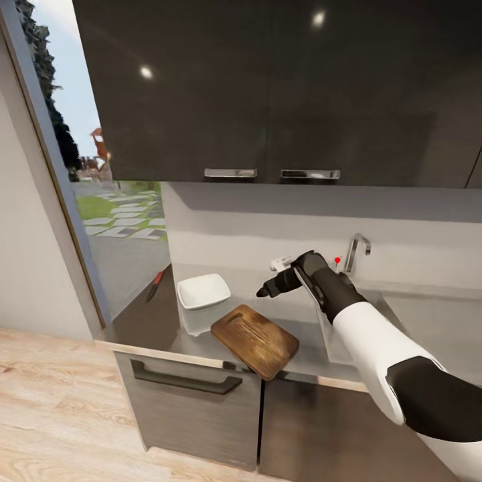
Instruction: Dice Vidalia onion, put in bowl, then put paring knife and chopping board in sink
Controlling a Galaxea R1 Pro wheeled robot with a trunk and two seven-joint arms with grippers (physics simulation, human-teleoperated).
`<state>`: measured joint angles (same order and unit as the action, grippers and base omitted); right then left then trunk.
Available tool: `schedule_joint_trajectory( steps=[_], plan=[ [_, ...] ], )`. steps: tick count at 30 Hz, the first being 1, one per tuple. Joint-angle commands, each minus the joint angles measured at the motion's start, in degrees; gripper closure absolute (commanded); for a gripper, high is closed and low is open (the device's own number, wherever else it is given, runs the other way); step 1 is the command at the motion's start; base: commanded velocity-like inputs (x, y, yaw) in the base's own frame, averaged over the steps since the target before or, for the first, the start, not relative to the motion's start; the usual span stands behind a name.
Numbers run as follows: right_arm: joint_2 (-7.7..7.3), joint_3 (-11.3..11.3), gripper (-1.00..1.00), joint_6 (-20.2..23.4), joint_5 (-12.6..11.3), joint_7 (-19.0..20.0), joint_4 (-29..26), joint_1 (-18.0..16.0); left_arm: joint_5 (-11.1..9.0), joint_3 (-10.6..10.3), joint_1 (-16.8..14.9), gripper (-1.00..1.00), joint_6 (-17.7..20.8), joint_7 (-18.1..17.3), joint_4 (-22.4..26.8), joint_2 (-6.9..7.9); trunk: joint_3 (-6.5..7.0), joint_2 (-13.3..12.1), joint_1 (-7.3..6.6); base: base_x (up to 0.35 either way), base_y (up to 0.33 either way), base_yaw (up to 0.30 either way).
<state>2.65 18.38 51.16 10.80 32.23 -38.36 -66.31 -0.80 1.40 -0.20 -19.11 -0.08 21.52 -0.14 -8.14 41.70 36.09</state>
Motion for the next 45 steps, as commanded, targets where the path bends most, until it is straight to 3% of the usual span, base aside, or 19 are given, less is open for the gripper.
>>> schedule_joint_trajectory(
  steps=[1, 5, 9, 20, 34, 45],
  plan=[
    [-0.01, 1.97, -1.0, 0.05, 0.63, 0.7, -0.05, -0.05, -0.08, 0.09, -0.01, -1.0, -0.14, -0.01, 0.01, -0.02, -0.09, 0.07, 0.02, 0.027, 0.0, 0.0],
    [-0.05, 6.93, -1.0, -0.15, 0.58, 4.31, -0.04, -0.05, -0.08, 0.09, -0.01, -1.0, -0.15, -0.01, 0.01, -0.02, -0.09, 0.07, 0.02, 0.012, 0.0, 0.0],
    [-0.67, 8.11, -1.0, -0.31, 0.62, 8.29, 0.26, -0.05, -0.08, 0.09, 0.01, -1.0, -0.17, 0.01, 0.01, -0.01, -0.09, 0.07, 0.02, 0.002, 0.0, 0.0],
    [-2.46, 8.42, -1.0, -3.33, 0.61, 9.77, 0.8, -0.05, -0.08, 0.09, 0.01, -1.0, -0.15, -0.01, 0.01, -0.03, -0.09, 0.07, 0.02, 0.01, 0.0, 0.0],
    [-2.48, 8.51, -1.0, -3.48, 0.54, 9.86, 0.96, 0.02, -0.07, 0.09, 0.01, -1.0, -0.19, -0.01, 0.01, 0.04, -0.09, 0.07, 0.02, 0.245, 0.085, 0.0],
    [-2.48, 8.58, -1.0, -5.47, 0.56, 9.85, 2.93, 0.1, -0.07, 0.09, -0.01, -1.0, -0.2, -0.01, 0.01, -0.01, -0.09, 0.07, 0.02, 0.043, 0.056, 0.0]
  ],
)
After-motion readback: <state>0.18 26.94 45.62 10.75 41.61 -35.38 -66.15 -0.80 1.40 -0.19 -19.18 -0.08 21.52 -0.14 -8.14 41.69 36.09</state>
